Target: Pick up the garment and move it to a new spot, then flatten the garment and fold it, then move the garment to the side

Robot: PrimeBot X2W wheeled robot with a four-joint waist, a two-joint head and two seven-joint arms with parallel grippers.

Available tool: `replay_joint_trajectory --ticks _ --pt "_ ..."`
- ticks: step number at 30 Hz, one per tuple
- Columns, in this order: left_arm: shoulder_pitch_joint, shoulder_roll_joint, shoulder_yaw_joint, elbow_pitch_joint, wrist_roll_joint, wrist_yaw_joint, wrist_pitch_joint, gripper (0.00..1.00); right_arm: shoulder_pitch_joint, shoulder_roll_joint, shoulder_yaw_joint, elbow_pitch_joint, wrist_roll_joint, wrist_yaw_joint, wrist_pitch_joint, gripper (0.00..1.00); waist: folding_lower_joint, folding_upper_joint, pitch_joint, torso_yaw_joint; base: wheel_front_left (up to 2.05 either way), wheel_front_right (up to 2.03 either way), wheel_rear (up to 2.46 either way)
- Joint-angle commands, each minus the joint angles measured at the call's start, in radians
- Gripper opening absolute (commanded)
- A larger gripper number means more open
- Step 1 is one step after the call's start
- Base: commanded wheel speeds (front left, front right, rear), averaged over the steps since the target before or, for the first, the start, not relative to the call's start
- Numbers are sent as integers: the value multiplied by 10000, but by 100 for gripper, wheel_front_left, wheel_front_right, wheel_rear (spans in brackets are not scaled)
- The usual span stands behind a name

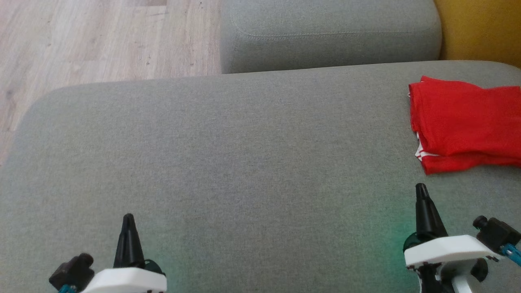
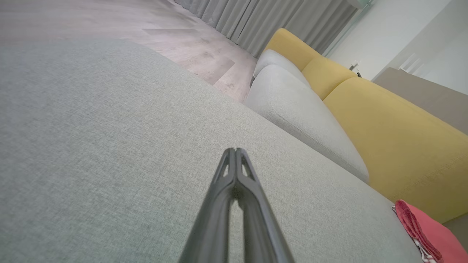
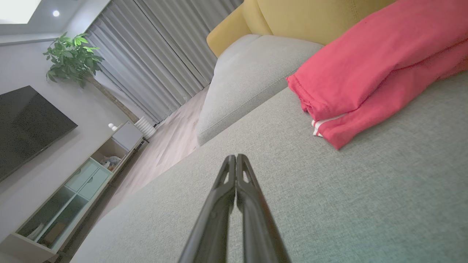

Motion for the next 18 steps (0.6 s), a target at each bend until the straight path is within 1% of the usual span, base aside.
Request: replay_joint_trajectory --ticks 1,18 --pt "-549 114 259 -261 -356 -82 59 0 -474 -180 -17 -370 393 -3 74 0 0 -1 -1 -3 0 0 0" --pt "-808 140 606 -194 -2477 -296 573 0 -623 -212 -275 -413 2570 -5 560 0 -1 -1 -8 -36 0 0 0"
